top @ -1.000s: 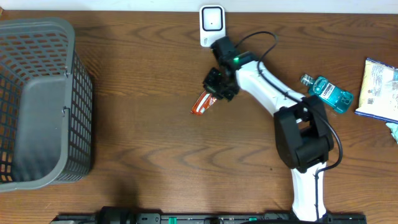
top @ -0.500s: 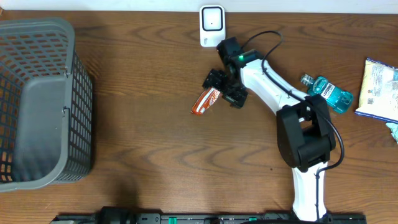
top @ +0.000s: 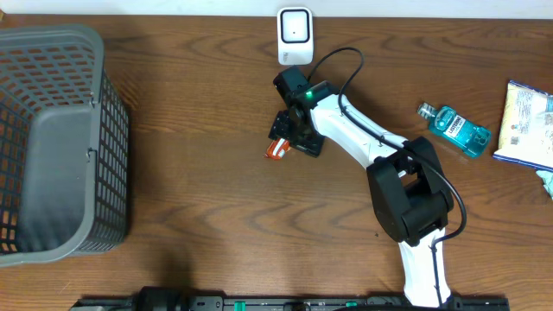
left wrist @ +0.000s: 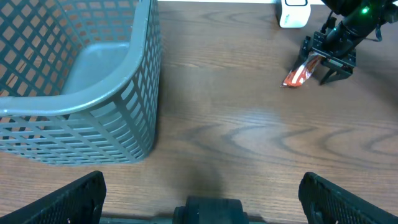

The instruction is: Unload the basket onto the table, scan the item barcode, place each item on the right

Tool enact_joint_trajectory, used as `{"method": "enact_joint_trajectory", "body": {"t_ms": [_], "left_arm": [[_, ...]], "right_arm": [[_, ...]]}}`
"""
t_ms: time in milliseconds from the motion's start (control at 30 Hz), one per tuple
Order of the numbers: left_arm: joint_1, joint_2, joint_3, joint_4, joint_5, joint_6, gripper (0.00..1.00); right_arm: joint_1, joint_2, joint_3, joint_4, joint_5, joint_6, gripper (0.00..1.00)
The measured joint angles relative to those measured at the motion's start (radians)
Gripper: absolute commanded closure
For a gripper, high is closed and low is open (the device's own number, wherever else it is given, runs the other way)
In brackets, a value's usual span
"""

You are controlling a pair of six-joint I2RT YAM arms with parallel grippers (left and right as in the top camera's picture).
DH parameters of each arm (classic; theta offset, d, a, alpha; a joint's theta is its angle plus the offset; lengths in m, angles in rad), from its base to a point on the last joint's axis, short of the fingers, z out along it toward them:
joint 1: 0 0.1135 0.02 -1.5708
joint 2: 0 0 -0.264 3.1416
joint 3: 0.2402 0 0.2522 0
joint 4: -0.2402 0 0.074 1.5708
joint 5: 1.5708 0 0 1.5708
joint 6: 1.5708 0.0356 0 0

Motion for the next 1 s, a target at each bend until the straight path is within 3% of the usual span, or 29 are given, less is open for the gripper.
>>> {"method": "enact_joint_trajectory", "body": {"t_ms": [133,200,333,433,733,933,967,1000], "left_arm": [[0.000,0.000,0.000,0.000,0.000,0.000,0.01],[0.000,0.000,0.000,0.000,0.000,0.000,0.01],[0.000,0.000,0.000,0.000,0.000,0.000,0.01],[0.000,0.000,0.000,0.000,0.000,0.000,0.01],[0.000,0.000,0.000,0.000,0.000,0.000,0.01],[0.000,0.000,0.000,0.000,0.000,0.000,0.01],[0.000,0.000,0.000,0.000,0.000,0.000,0.01],[0.000,0.000,0.000,0.000,0.000,0.000,0.01]], "right_arm": [[-0.002,-0.008,-0.048,0.056,0.018,0.013,0.23],[-0.002,-0.027,-0.087,0.130,0.019,0.024,0.28],[-0.002,-0.061,-0.173,0.280,0.020,0.039,0.57],[-0.007,-0.076,-0.229,0.357,0.025,0.040,0.99],[-0.035,-0.088,-0.266,0.381,-0.016,-0.093,0.99],[-0.075,-0.130,-0.274,0.299,-0.008,-0.382,0.99],[-0.078,-0.143,-0.278,0.281,-0.010,-0.459,0.95],[-0.079,-0.159,-0.279,0.257,-0.012,-0.541,0.85]]}}
